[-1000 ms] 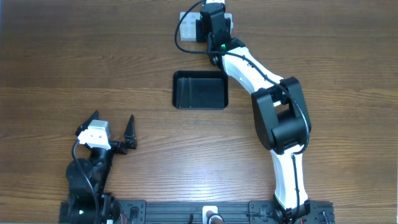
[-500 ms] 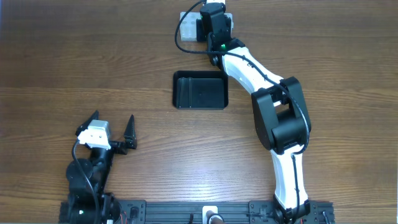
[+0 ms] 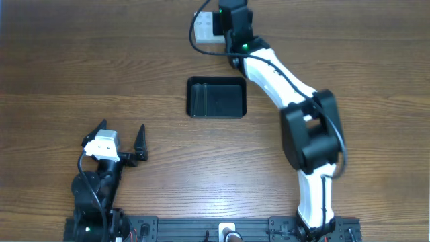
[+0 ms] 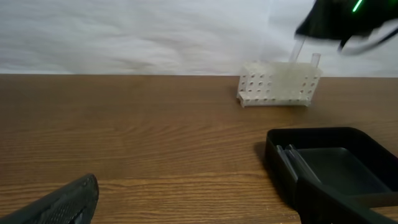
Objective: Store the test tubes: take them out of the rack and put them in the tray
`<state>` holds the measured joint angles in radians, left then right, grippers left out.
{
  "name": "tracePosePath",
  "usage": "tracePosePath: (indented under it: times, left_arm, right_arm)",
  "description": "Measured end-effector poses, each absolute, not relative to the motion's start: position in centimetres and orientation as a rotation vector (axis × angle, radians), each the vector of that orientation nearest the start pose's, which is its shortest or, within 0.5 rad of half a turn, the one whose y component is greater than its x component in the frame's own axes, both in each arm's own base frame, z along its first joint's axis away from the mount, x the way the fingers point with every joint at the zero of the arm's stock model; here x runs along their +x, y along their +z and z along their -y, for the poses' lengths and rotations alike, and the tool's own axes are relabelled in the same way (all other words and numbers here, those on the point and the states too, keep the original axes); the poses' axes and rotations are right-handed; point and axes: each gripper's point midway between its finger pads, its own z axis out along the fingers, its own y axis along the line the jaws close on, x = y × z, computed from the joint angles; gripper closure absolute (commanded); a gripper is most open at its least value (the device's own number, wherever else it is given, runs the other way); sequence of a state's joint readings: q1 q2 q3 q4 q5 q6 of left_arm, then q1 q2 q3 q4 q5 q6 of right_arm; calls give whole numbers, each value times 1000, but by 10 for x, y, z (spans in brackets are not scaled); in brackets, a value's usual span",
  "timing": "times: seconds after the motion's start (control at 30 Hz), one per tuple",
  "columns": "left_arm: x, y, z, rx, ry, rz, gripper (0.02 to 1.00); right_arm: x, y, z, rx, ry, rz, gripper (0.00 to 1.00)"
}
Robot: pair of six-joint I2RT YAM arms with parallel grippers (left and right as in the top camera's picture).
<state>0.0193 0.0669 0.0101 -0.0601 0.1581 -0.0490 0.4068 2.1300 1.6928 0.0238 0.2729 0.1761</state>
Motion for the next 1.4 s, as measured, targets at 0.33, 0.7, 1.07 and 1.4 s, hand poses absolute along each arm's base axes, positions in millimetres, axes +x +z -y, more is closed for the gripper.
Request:
tracePosePath:
  times: [0.33, 0.7, 1.07, 1.4]
  left_arm:
    - [247, 149, 22, 61, -156, -1688, 20]
    - [247, 149, 22, 61, -156, -1687, 18]
    - [247, 149, 22, 61, -156, -1688, 18]
    - [247, 149, 22, 61, -156, -1688, 18]
  right_arm:
    - [518, 364, -174, -15, 167, -1830, 899]
    - [459, 228, -191, -131, 195, -2404, 917]
    - [439, 107, -222, -223, 221, -2724, 917]
    - [432, 88, -236, -193, 233, -2770, 939]
